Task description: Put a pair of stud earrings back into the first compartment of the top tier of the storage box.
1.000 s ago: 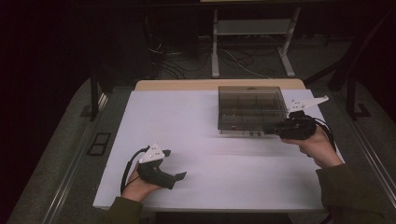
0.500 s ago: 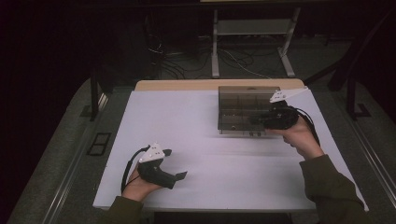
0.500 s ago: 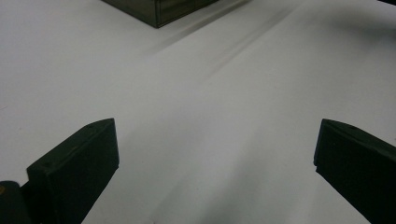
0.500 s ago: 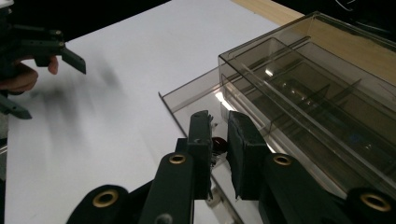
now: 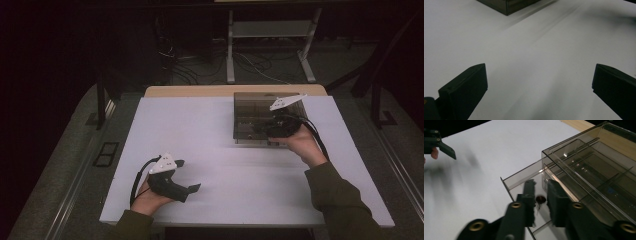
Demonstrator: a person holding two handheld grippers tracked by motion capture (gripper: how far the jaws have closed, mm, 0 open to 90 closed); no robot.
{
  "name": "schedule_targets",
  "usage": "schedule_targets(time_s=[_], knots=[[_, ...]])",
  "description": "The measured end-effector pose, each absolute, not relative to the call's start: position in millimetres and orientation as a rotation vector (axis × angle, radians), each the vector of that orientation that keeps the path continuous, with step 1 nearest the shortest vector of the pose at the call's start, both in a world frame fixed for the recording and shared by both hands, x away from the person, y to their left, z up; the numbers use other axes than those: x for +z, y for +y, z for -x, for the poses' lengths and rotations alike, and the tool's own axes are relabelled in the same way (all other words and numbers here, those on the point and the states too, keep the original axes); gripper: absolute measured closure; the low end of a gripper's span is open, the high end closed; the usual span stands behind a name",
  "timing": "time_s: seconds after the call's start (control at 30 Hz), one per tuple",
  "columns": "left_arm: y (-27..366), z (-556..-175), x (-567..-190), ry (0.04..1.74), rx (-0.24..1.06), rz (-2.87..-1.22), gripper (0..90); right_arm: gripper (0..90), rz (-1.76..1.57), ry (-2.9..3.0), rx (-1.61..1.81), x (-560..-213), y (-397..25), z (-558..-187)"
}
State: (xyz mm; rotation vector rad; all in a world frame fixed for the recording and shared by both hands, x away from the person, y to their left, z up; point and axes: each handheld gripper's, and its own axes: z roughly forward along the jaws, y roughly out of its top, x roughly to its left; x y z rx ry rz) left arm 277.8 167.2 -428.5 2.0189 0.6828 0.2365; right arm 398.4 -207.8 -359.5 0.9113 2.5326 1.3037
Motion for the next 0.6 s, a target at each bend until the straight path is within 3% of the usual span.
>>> schedule_targets(time_s=[0.6], knots=[[167.9,-277.2,-427.6,0.686,0.241,-2.014,0.0,50.6,-0.941,2.490,1.350,-354.5,-235.2,-369.8]])
